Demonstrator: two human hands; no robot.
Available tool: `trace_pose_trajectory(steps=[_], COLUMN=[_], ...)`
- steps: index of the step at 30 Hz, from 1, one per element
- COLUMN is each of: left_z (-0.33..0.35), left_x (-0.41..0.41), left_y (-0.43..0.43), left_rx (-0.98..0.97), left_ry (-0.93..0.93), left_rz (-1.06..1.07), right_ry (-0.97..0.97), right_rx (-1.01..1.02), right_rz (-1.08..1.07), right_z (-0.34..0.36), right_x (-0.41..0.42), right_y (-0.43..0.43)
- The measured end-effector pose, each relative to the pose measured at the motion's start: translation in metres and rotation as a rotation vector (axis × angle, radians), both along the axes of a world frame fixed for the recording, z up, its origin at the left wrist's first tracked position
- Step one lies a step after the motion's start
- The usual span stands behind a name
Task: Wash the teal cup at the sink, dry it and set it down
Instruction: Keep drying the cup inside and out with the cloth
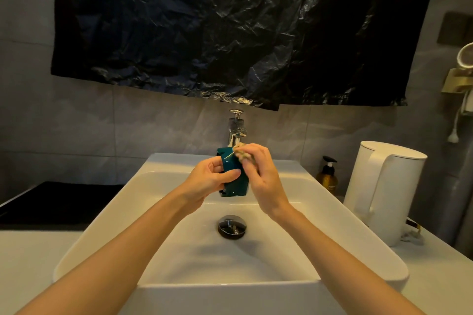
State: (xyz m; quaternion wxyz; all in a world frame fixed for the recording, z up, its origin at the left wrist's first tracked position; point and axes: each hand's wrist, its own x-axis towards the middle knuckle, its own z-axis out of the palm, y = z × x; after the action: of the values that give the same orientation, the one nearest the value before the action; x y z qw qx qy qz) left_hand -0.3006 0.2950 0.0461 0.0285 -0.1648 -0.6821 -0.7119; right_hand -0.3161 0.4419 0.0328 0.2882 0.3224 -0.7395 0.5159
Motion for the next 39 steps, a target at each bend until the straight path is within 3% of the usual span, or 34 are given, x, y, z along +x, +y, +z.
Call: trace_pose_trajectory(steps=[2,4,9,13,16,27,31,35,39], left_z=[-0.003,-0.005,-0.009,-0.007,-0.005,-0.005,-0.005,-0.003,-0.003], left_x=[0.0,0.001,0.003,0.005,0.01,0.019,0.023,0.023,0.022], left_y=[0.0,0.002,0.01,0.006,0.007,0.017,0.018,0.017,0.014], left_rx=[-0.071,-0.168,-0.255,-0.211,-0.266,-0.373,-0.401,-0.39,-0.354], left_ry=[0.033,0.069,0.022,0.04,0.088,0.136,0.162,0.189,0.197], left_rz=[0.026,0.029,-0.021,0.004,0.003,-0.077,-0.146,-0.147,-0.13], right_ry=[0.22,0.241,-0.048,0.138,0.115,-0.432,-0.736,-1.07,-1.132], right_rx=[0.218,0.326,0.173,0.284,0.246,-0.177,-0.299,-0.338,-0.331], right_rz=[-0.124,-0.209,-0.24,-0.166,-0.177,-0.046,-0.002,0.185,0.347], right_z=[-0.006,-0.008,0.0,-0.004,0.0,0.023,0.03,0.031,0.029], right_x=[-0.001,-0.003,-0.013,-0.003,-0.008,-0.009,0.002,0.008,0.004], right_y=[-0.003,-0.006,-0.004,0.003,0.002,0.014,0.022,0.029,0.031])
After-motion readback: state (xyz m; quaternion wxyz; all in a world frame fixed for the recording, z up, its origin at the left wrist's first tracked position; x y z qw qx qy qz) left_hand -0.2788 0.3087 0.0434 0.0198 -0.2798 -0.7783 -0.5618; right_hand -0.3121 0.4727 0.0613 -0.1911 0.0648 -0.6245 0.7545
